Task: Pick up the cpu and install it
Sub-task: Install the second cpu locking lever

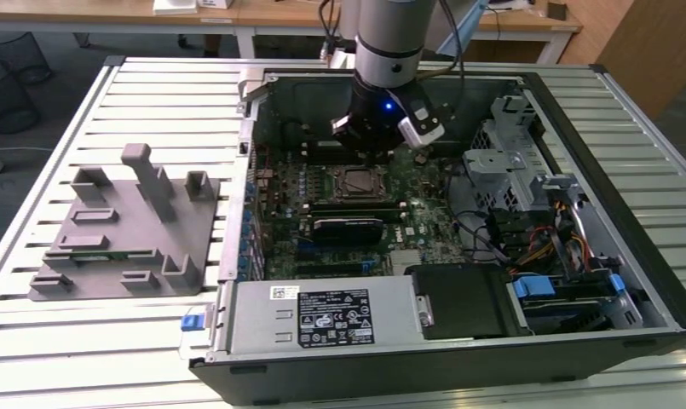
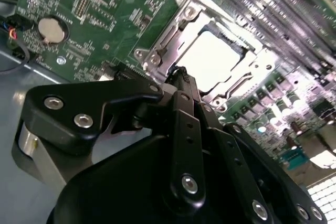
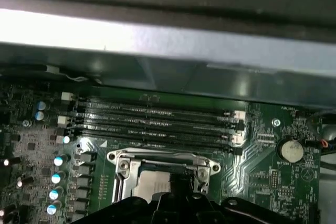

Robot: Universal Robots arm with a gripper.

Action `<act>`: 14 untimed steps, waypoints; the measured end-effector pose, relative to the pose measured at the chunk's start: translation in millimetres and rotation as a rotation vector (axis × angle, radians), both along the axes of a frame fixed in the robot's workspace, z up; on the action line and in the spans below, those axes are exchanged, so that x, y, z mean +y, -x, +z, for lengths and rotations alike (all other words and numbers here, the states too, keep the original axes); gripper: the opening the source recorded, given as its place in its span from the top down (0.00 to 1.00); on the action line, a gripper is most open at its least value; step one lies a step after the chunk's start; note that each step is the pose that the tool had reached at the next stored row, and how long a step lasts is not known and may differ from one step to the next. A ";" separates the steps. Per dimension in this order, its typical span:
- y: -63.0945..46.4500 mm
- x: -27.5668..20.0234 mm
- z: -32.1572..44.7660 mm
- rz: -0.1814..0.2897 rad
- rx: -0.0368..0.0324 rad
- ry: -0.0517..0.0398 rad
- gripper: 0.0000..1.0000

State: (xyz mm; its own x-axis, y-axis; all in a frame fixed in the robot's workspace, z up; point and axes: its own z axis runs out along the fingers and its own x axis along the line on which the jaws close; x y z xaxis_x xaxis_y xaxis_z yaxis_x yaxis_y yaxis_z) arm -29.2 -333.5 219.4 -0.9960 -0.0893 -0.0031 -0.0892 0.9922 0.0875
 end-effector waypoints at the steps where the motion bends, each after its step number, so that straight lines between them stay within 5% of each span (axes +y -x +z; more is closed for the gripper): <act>1: 0.0 -1.0 0.5 0.000 0.0000 0.0001 0.89; 8: 0.0 -4.6 6.5 0.000 -0.0001 -0.0001 0.89; 14: 0.0 -13.4 6.5 0.000 0.0000 0.0000 0.89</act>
State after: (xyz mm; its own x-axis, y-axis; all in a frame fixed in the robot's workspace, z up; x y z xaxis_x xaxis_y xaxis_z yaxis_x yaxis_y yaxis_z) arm -29.2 -346.9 225.9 -0.9960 -0.0893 -0.0031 -0.0892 0.9922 0.0875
